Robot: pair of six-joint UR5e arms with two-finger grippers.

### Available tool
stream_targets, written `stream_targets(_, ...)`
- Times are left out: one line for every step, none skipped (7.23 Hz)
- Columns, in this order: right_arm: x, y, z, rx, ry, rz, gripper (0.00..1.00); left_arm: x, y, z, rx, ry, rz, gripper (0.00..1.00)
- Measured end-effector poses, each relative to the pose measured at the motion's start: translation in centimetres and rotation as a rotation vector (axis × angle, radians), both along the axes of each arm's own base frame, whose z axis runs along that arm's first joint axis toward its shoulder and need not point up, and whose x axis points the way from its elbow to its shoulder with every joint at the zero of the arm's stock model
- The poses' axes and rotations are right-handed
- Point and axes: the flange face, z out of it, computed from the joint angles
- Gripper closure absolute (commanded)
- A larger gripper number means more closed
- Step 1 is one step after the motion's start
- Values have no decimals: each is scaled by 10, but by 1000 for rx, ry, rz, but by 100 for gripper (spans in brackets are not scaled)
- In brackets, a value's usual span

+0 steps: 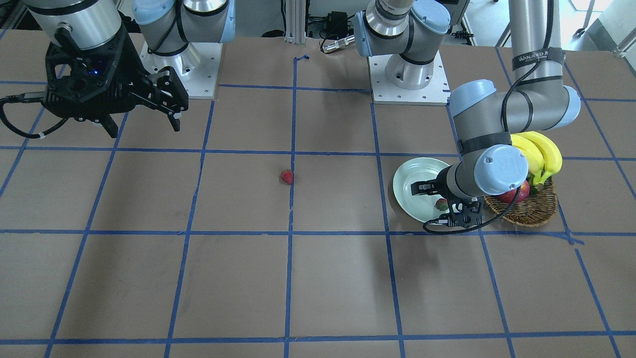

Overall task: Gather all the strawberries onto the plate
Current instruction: 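Move the left gripper to the last strawberry and close on it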

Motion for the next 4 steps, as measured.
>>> stream_targets(0,1,0,-1,0,0,0,-21,1,8,-21,12,0,0)
stream_targets(0,2,1,-3,1,0,0,-60,4,19,-51,38,4,0)
stream_targets(0,2,1,-3,2,0,0,-106,11,29,-74,55,28,1)
stream_targets(0,2,1,-3,3,0,0,-153,21,33,-92,64,67,2)
